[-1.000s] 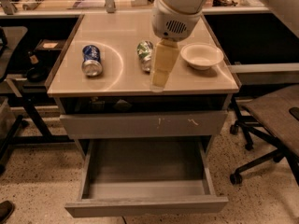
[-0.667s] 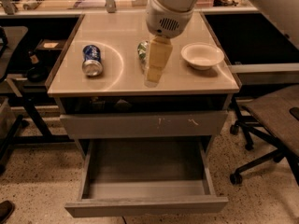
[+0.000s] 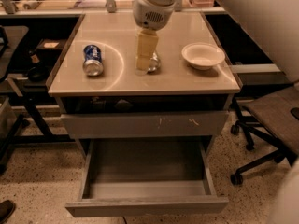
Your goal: Place pepsi can into middle drawer
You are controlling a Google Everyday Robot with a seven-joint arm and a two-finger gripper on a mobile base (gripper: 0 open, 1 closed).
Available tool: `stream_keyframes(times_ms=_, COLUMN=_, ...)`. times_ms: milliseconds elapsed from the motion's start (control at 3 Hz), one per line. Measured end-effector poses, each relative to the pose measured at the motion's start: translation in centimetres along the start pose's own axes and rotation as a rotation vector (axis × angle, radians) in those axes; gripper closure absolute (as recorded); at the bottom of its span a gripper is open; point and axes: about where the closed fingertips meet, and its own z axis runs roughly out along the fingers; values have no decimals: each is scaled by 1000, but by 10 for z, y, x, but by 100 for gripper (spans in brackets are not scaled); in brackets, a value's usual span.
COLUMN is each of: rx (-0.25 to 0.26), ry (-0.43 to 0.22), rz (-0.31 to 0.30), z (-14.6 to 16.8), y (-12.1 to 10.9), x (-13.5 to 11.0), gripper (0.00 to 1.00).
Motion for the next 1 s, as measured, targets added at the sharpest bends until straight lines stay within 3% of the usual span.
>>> stream_keyframes(times_ms=333, rx=-32, ry=-7, rz=-42, z=27, y=-39, x=-20, gripper=0)
stream_keyframes(times_ms=1000, rx=-19, ry=-31, rz=-51, z=31, y=-45, x=-29, gripper=0)
